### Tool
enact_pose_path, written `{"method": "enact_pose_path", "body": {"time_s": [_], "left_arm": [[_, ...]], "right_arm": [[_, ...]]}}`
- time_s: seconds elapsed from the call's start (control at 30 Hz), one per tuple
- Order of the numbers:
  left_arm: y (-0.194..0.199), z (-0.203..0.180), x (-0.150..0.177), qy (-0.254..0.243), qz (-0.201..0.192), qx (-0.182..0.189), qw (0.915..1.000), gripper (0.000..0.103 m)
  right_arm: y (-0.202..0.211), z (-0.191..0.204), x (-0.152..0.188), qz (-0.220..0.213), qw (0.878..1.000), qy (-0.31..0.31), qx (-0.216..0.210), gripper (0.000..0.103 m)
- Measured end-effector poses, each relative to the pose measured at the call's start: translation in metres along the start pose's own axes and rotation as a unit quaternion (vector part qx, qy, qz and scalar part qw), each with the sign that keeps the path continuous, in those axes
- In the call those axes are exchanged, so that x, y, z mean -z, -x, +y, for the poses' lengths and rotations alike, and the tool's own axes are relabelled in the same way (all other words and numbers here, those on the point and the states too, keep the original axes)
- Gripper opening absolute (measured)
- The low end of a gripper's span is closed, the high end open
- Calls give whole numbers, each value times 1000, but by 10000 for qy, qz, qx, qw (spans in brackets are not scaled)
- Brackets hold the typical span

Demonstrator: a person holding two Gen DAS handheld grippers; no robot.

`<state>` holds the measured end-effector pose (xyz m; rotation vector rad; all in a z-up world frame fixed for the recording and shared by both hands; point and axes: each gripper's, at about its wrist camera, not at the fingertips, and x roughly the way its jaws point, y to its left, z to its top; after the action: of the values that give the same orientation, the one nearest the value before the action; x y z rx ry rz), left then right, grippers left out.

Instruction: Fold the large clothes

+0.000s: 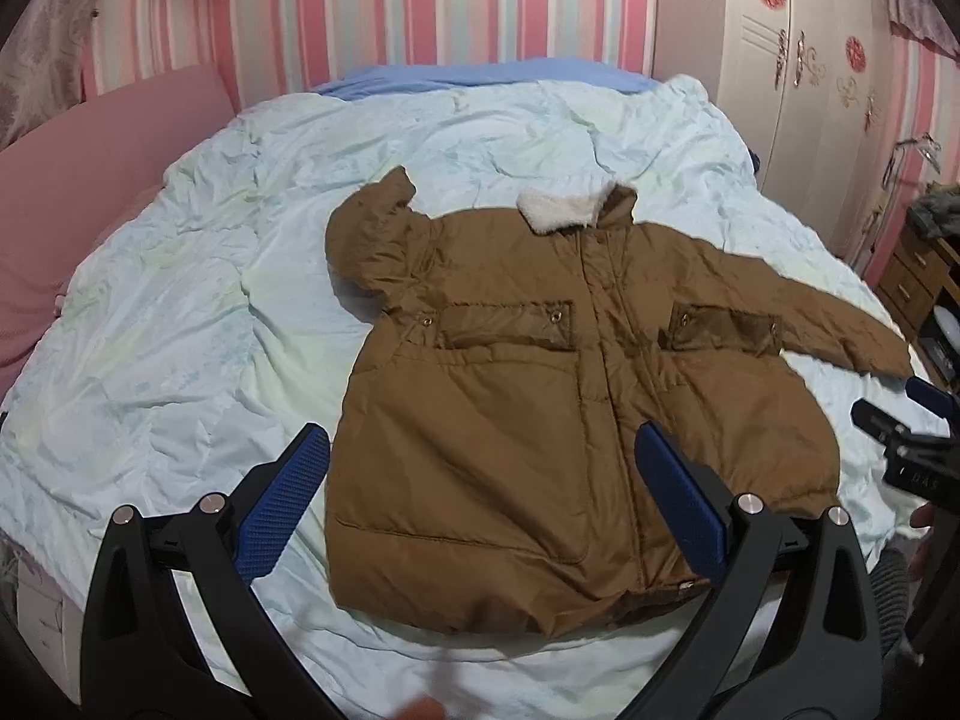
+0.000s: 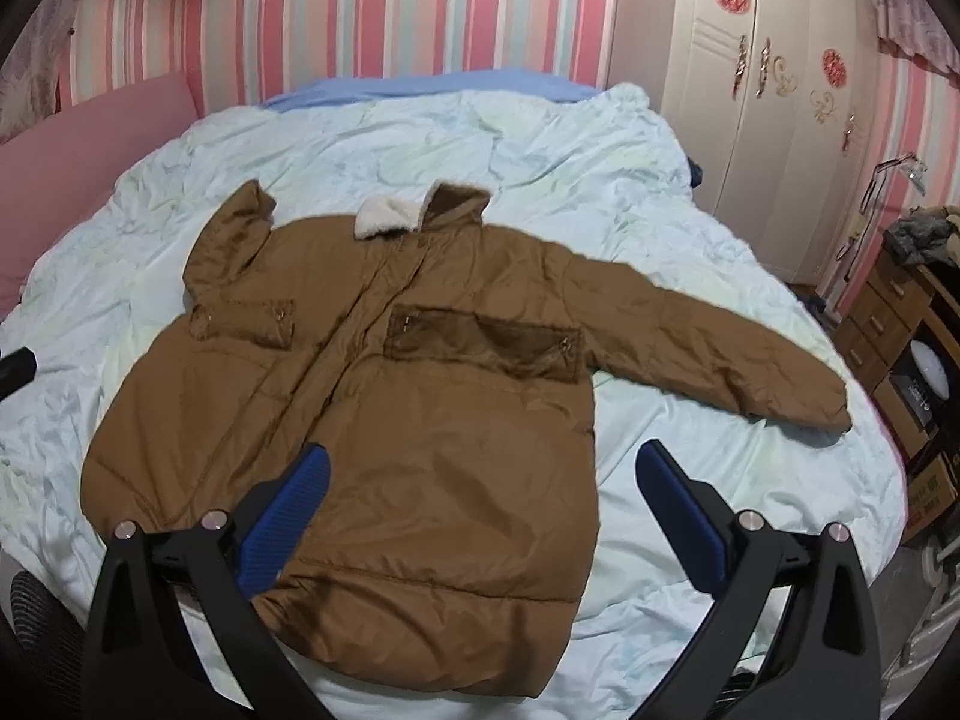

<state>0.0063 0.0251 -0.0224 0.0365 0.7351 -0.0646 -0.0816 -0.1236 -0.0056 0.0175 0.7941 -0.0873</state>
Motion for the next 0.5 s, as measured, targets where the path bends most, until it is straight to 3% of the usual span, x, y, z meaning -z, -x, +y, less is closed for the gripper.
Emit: {"method": "enact_pose_path", "body": {"time_s": [0.13, 0.3, 0.5], "left_arm": [[-9, 8, 5, -156, 42, -378, 9992, 100], [-27, 23, 10, -18, 266, -368, 9990, 100], [-64, 42, 25, 53, 547, -391, 9977, 100]], "right_arm": [[-7, -11, 4, 148, 9995, -277, -83, 102], [-17, -23, 6, 459, 9984, -281, 142, 102], [-55, -53, 31, 1046, 9917, -729, 188, 102]]}}
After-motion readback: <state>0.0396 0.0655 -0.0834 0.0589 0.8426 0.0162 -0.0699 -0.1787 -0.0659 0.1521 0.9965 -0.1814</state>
